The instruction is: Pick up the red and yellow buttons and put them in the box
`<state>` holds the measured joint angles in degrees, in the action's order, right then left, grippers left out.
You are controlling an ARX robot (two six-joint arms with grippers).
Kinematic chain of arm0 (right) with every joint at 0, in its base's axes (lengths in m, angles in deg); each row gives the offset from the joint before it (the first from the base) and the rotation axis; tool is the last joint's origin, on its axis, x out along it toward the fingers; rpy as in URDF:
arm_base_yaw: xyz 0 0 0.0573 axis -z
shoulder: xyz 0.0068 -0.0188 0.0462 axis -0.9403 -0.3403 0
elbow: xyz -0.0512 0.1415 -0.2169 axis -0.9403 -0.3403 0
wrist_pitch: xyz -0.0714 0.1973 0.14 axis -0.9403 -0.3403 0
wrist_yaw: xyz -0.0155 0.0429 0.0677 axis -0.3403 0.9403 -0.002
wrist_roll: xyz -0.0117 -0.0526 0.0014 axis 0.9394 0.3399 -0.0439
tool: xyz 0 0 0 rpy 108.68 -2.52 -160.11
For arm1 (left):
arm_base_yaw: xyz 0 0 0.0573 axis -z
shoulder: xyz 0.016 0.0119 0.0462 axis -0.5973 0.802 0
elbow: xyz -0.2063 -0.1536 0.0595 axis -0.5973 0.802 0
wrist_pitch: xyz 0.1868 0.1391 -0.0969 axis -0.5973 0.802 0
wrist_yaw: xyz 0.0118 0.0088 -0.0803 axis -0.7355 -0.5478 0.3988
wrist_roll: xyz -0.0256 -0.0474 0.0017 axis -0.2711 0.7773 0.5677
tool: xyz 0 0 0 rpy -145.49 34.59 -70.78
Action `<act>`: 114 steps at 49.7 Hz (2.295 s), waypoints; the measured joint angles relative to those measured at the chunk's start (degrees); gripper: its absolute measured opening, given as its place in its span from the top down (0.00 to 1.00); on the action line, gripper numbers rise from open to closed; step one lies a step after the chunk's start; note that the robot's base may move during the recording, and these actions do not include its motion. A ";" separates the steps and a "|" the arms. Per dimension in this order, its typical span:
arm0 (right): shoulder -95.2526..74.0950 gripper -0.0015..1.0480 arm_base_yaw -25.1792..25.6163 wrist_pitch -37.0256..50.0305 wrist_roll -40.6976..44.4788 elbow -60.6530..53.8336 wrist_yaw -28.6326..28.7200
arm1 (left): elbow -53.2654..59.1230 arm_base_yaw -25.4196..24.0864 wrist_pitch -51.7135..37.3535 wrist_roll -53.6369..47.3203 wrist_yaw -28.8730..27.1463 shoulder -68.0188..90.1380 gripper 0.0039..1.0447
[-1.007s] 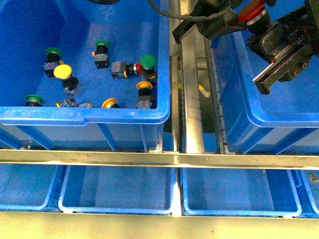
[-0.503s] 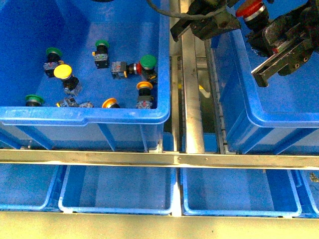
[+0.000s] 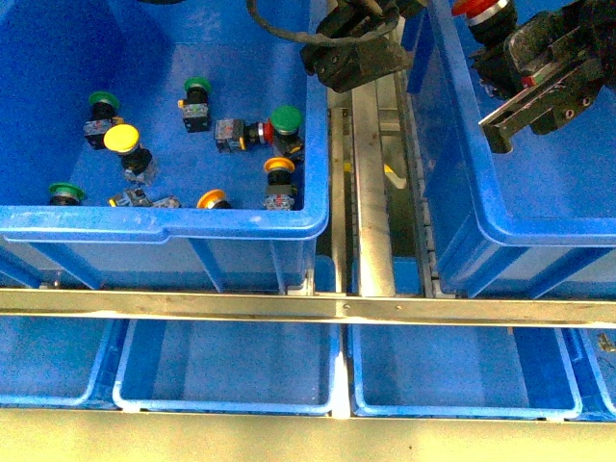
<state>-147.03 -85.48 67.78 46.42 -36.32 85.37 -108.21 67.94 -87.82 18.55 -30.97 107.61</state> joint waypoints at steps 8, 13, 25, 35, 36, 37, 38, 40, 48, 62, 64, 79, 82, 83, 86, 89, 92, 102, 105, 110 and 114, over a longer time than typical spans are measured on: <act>0.22 0.70 -0.50 -0.35 0.00 -0.15 0.22 | 1.97 -0.83 -1.44 -0.39 0.07 -1.25 0.07; 0.33 0.70 -0.63 -0.42 -0.07 -0.24 0.15 | 2.43 -1.07 -2.60 -1.53 -0.79 -1.44 0.07; 0.33 0.71 -0.74 -0.61 -1.03 -0.39 0.17 | 0.22 -0.72 0.15 -5.25 -1.38 -1.38 0.07; 0.33 0.71 -1.20 -0.33 -2.19 -0.42 -0.42 | -1.73 0.85 2.03 -5.73 -2.69 -1.22 0.07; 0.26 0.71 -1.33 -0.26 -2.27 -0.42 -0.61 | -1.75 0.94 1.75 -5.31 -2.78 -1.22 0.07; 0.24 0.71 -1.42 -0.24 -2.43 -0.42 -0.72 | -1.73 1.01 1.42 -4.83 -2.82 -1.22 0.07; 0.17 0.71 -1.57 -0.17 -2.60 -0.42 -1.01 | -1.73 1.05 1.27 -4.52 -2.82 -1.22 0.07; 0.13 0.71 -1.86 -0.07 -2.82 -0.42 -1.31 | -1.73 1.16 1.16 -3.91 -2.95 -1.22 0.07; -0.44 0.71 -2.89 0.70 -3.21 -0.35 -2.19 | -1.70 1.38 0.44 -2.60 -4.24 -1.22 0.07; -1.53 0.71 -5.14 -0.96 -2.56 2.27 -1.81 | -1.09 1.44 0.20 -1.11 -4.83 -1.20 0.07; -1.53 0.71 -5.25 -1.16 -2.16 2.38 -1.81 | -0.98 1.44 0.20 -0.98 -4.83 -1.20 0.07; -1.16 0.71 -5.75 -3.41 -2.51 -1.95 -1.20 | -0.26 2.60 -1.31 -1.55 -1.57 -1.18 0.07; -0.02 0.71 -4.63 -3.19 -2.34 -3.45 -1.16 | -0.26 2.60 -2.08 -1.53 -1.18 -1.92 0.07; 0.33 0.71 -4.28 -3.19 -2.36 -3.80 -1.16 | -0.26 2.56 -2.23 -1.55 -1.20 -2.25 0.07; 1.73 0.71 -2.73 -3.19 -2.64 -4.98 -1.07 | -0.26 2.16 -2.23 -1.57 -1.18 -2.99 0.07; 2.69 0.71 -1.46 -3.39 -2.60 -5.64 -2.03 | -0.20 1.73 -2.23 -1.73 -1.01 -3.10 0.07; 3.50 0.71 0.63 -3.76 -2.62 -6.58 -2.71 | 0.07 0.96 -2.38 -1.79 -0.59 -3.45 0.07; 4.94 0.71 6.43 -4.00 -2.67 -7.67 -3.54 | 4.20 -2.49 -2.67 -3.63 -0.81 -6.45 0.07; 5.46 0.71 7.96 -3.93 -2.75 -7.67 -3.67 | 6.95 -3.04 -2.56 -4.85 -0.98 -8.15 0.07; 5.57 0.71 9.07 -3.82 -2.82 -7.67 -3.69 | 11.41 -4.13 -2.40 -6.23 -0.87 -11.15 0.07; 5.68 0.71 9.73 -3.80 -2.86 -7.67 -3.69 | 14.47 -4.94 -2.47 -7.85 -1.03 -13.07 0.07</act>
<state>-141.34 -75.75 63.98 43.55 -43.99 81.68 -93.74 63.00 -90.29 10.70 -32.00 94.54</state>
